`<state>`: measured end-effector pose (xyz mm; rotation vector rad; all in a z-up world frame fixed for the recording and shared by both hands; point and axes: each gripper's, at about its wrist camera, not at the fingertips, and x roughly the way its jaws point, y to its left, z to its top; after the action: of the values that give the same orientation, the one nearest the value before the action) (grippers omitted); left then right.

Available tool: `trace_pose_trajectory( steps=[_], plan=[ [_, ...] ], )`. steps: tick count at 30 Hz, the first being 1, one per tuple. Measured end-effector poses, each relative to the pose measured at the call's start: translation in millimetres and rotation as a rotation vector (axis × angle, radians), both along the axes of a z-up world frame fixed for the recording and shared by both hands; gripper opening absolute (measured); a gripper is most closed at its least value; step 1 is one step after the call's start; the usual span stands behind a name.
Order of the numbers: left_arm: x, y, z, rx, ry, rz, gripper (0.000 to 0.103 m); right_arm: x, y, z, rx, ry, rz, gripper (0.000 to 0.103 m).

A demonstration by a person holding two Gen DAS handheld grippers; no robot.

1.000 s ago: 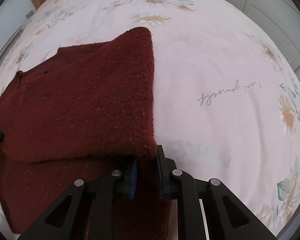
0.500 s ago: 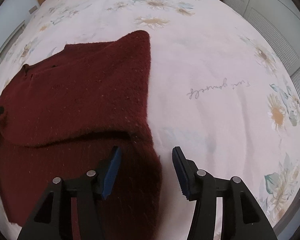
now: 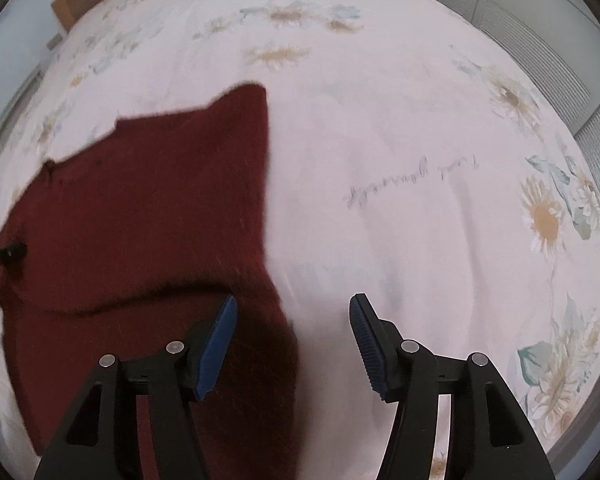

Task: Fold small clothes

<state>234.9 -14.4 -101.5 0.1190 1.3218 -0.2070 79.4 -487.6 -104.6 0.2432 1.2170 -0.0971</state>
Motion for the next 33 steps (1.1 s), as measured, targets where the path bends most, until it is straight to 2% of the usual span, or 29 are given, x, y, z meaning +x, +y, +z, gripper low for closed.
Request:
trace_pose_trajectory(
  steps=[3, 4, 7, 9, 12, 13, 14, 15, 19, 21, 23, 25, 28, 32, 33],
  plan=[
    [-8, 13, 19, -0.057, -0.05, 0.033, 0.022, 15, 0, 7, 0.02, -0.021, 0.003, 0.07],
    [-13, 21, 25, -0.079, -0.059, 0.044, 0.022, 22, 1, 7, 0.019, -0.021, 0.004, 0.07],
    [-20, 35, 29, -0.033, -0.087, 0.046, 0.022, 43, 4, 1, 0.036, -0.017, -0.005, 0.07],
    [-14, 31, 19, -0.012, -0.078, 0.054, 0.022, 60, 8, -8, 0.065, -0.008, -0.003, 0.07],
    [-14, 34, 4, -0.032, -0.038, 0.075, 0.022, 80, 18, -25, 0.111, 0.034, 0.019, 0.07],
    [-11, 28, 3, -0.025, -0.037, 0.07, 0.022, 83, 22, -29, 0.127, 0.039, 0.031, 0.064],
    [-7, 28, 5, -0.018, -0.035, 0.064, 0.022, 84, 26, -32, 0.138, 0.037, 0.041, 0.052],
    [-7, 27, 4, -0.01, -0.035, 0.058, 0.022, 86, 29, -34, 0.143, 0.041, 0.047, 0.027],
    [-4, 24, 0, -0.001, -0.05, 0.047, 0.022, 82, 29, -27, 0.102, 0.006, 0.031, 0.017],
    [-5, 24, 0, -0.017, -0.055, 0.051, 0.023, 76, 26, -21, 0.073, -0.026, 0.013, 0.017],
    [-7, 26, -4, -0.031, -0.037, 0.063, 0.024, 76, 27, -27, 0.022, -0.016, 0.02, 0.017],
    [-10, 27, -10, 0.001, -0.035, 0.066, 0.025, 77, 30, -39, -0.003, 0.012, 0.032, 0.017],
    [-12, 17, -17, 0.059, -0.068, 0.055, 0.031, 78, 37, -38, -0.021, 0.006, 0.03, 0.019],
    [-6, 16, -17, 0.086, -0.036, 0.096, 0.038, 75, 48, -27, -0.078, -0.002, 0.051, 0.035],
    [-3, 16, -16, 0.081, -0.028, 0.104, 0.038, 72, 50, -22, -0.08, -0.016, 0.05, 0.046]
  ],
)
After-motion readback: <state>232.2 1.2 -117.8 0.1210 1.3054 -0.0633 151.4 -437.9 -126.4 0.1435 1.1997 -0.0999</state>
